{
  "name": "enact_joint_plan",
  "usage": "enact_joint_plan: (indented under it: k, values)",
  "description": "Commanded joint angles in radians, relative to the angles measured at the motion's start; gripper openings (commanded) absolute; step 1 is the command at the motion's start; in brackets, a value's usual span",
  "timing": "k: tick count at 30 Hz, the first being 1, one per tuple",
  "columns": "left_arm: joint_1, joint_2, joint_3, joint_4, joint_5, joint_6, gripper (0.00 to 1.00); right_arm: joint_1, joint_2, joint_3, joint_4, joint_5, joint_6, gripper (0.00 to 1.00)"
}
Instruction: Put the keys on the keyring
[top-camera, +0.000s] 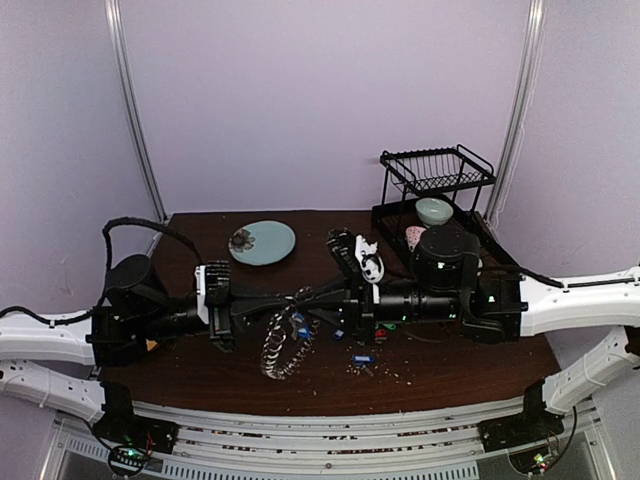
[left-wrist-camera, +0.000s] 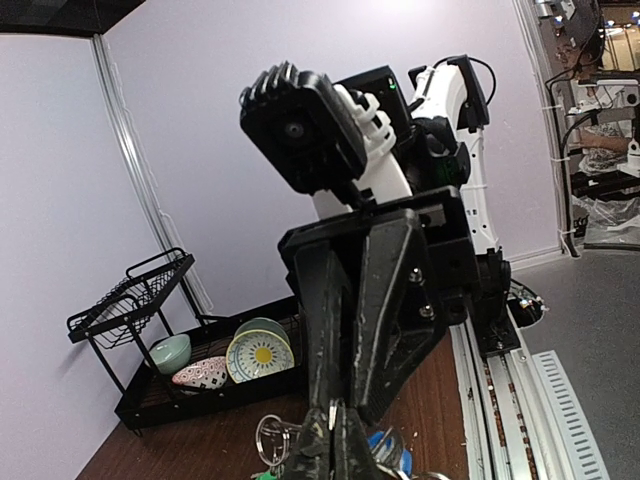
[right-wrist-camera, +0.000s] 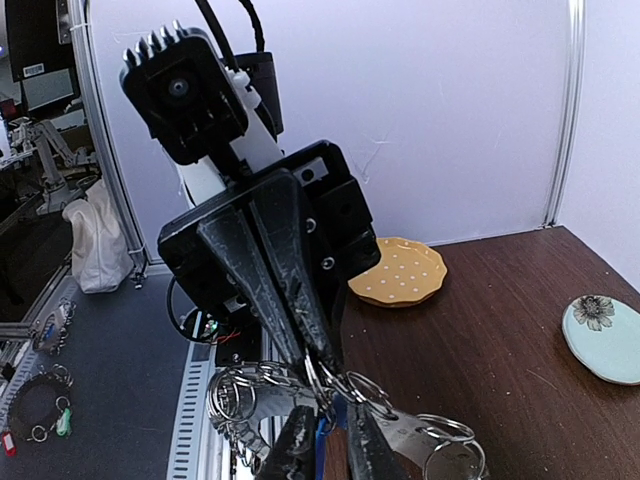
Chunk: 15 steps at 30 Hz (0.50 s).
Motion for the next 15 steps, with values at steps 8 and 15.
enact_joint_plan:
  k: [8,15]
  values:
    - [-0.004,-0.011,0.009,0.080,0.008,0.014,0.00,0.002,0.022,0.009,0.110,-0.047,0.027,0.06]
    - [-0.005,-0.016,0.008,0.081,0.006,0.014,0.00,0.002,0.014,0.018,0.063,-0.033,-0.009,0.06]
